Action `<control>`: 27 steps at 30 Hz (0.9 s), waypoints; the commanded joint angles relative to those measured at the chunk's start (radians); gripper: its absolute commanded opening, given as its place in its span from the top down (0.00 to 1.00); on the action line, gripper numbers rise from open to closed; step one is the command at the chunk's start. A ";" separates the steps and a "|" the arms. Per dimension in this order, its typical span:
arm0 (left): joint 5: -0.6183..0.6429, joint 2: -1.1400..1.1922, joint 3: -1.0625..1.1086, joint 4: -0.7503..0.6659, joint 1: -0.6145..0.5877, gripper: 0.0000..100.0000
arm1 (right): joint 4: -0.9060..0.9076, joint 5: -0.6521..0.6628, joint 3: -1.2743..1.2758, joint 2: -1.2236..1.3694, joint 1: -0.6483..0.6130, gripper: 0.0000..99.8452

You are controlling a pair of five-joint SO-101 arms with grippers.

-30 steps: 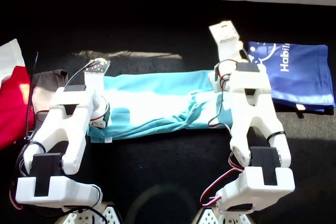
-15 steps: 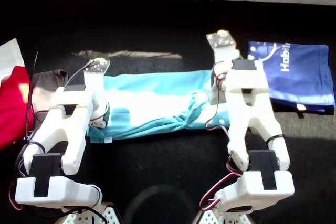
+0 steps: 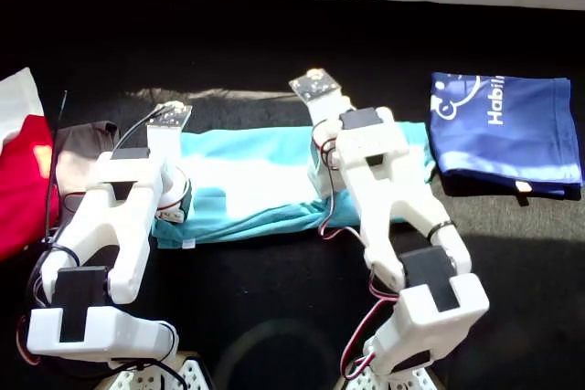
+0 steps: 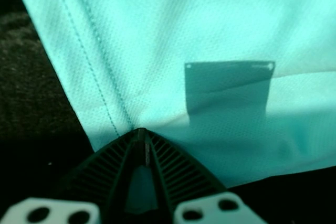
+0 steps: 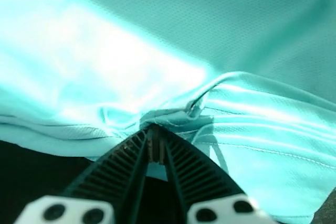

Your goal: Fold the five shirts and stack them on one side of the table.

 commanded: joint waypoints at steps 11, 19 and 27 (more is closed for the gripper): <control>-0.008 -0.005 0.001 -0.028 -0.025 0.99 | 0.093 -0.009 -0.245 -0.024 -0.008 0.99; -0.008 -0.189 -0.013 0.091 -0.036 0.99 | 0.206 -0.005 -0.223 -0.378 0.071 0.99; -0.006 -0.344 -0.156 0.193 -0.245 0.80 | 0.248 0.000 0.082 -0.668 0.334 0.99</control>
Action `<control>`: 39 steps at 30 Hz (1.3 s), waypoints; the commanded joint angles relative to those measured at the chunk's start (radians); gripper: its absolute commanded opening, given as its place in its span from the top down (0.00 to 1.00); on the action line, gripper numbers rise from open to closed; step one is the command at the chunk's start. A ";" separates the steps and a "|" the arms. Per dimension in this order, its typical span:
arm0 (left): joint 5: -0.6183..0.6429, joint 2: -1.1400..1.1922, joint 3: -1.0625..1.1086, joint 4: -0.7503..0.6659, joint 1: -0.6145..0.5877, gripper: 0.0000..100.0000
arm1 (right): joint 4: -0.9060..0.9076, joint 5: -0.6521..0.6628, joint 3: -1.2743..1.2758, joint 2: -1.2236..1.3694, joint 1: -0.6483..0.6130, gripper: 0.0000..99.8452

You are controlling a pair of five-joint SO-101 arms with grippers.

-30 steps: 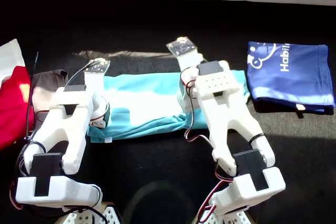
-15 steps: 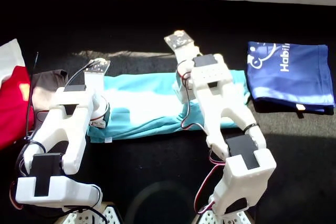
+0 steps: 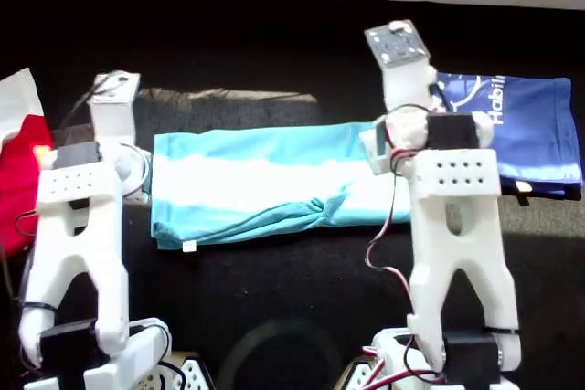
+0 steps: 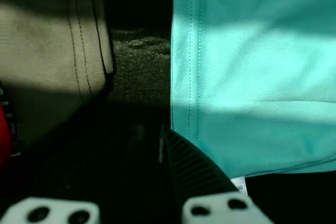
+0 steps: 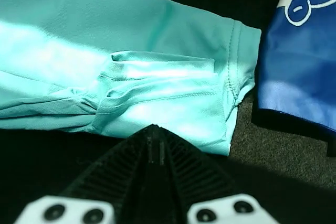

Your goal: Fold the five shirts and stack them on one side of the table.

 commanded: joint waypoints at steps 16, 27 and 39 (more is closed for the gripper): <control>0.206 0.552 -0.504 0.272 0.076 0.78 | -0.054 0.117 0.631 -0.645 0.232 0.99; 0.195 0.817 -0.730 0.295 0.065 0.78 | -0.065 0.117 0.792 -0.820 0.295 0.99; 0.124 0.993 -0.898 0.411 0.090 0.95 | -0.202 0.118 1.030 -0.862 0.415 0.99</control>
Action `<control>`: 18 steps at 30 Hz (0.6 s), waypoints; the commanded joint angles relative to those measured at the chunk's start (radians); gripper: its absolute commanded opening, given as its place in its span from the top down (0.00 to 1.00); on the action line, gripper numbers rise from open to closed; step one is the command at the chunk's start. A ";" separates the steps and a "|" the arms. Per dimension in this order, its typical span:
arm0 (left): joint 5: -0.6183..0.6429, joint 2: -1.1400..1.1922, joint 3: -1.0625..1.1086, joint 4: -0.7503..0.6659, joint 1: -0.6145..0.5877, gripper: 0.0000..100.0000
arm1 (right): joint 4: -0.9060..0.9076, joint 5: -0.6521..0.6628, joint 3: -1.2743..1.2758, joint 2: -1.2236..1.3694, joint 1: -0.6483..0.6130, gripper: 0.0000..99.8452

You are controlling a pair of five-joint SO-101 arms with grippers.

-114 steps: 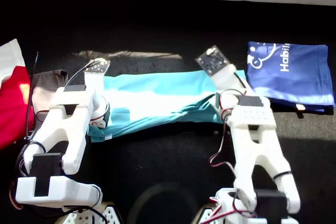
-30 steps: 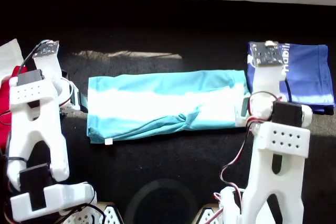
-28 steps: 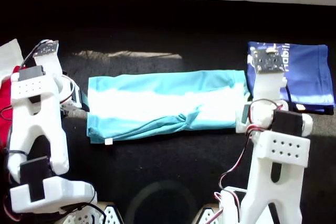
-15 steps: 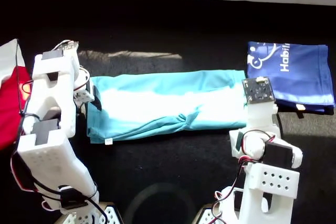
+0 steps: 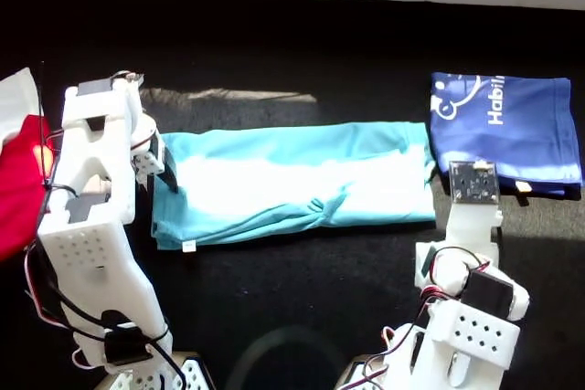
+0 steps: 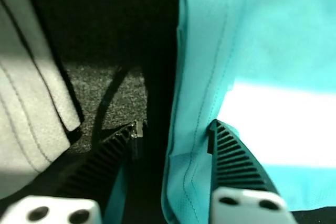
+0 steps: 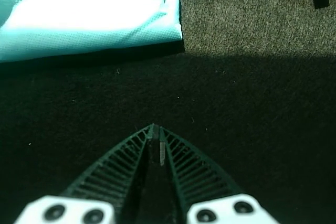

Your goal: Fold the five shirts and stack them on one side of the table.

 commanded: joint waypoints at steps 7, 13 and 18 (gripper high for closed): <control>-0.055 0.077 -0.157 0.089 -0.027 0.99 | -0.228 0.009 0.259 -0.016 0.042 0.99; -0.147 0.077 -0.285 0.187 -0.156 0.99 | -0.389 0.006 0.417 -0.016 0.157 0.99; -0.192 0.081 -0.332 0.256 -0.166 0.99 | -0.430 0.005 0.472 -0.016 0.186 0.99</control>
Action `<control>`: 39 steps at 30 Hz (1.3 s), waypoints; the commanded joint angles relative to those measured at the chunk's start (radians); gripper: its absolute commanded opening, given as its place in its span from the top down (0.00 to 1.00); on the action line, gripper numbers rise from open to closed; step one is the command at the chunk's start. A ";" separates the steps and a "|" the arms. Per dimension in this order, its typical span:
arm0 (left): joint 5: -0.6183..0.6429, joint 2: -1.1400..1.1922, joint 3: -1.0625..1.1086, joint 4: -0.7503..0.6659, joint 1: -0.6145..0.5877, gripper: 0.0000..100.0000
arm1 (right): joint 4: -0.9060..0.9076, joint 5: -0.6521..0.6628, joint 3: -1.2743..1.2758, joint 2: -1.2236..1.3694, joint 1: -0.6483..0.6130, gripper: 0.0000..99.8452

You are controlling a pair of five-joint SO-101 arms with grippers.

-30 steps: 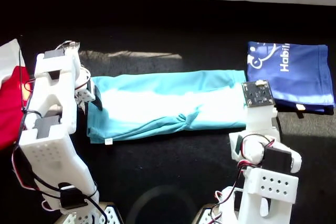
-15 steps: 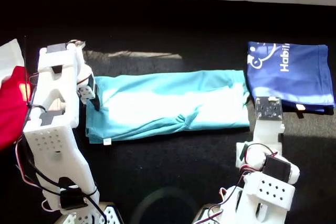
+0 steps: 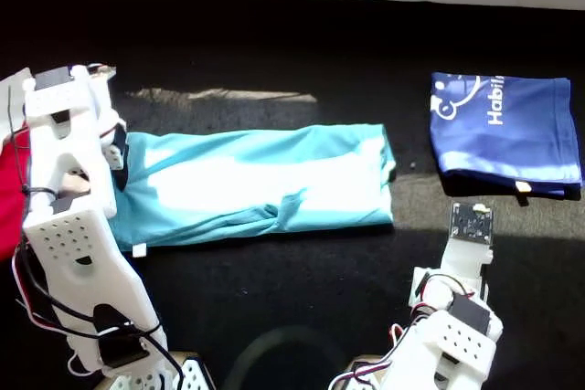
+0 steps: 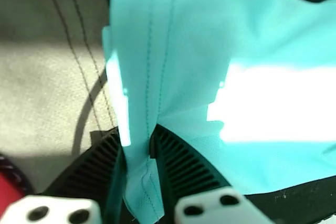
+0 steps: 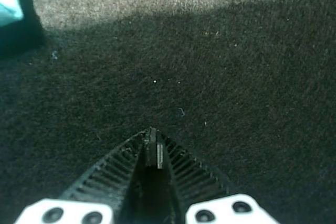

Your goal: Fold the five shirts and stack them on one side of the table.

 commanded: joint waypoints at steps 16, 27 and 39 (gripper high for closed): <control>0.097 -0.344 -0.047 0.109 0.553 0.99 | -0.025 -0.002 0.038 -0.004 -0.010 0.99; 0.227 -0.366 -0.048 -0.058 0.920 0.99 | -0.025 -0.002 0.038 -0.004 -0.010 0.99; 0.227 -0.358 -0.042 -0.331 1.038 0.99 | -0.025 -0.002 0.038 -0.004 -0.010 0.99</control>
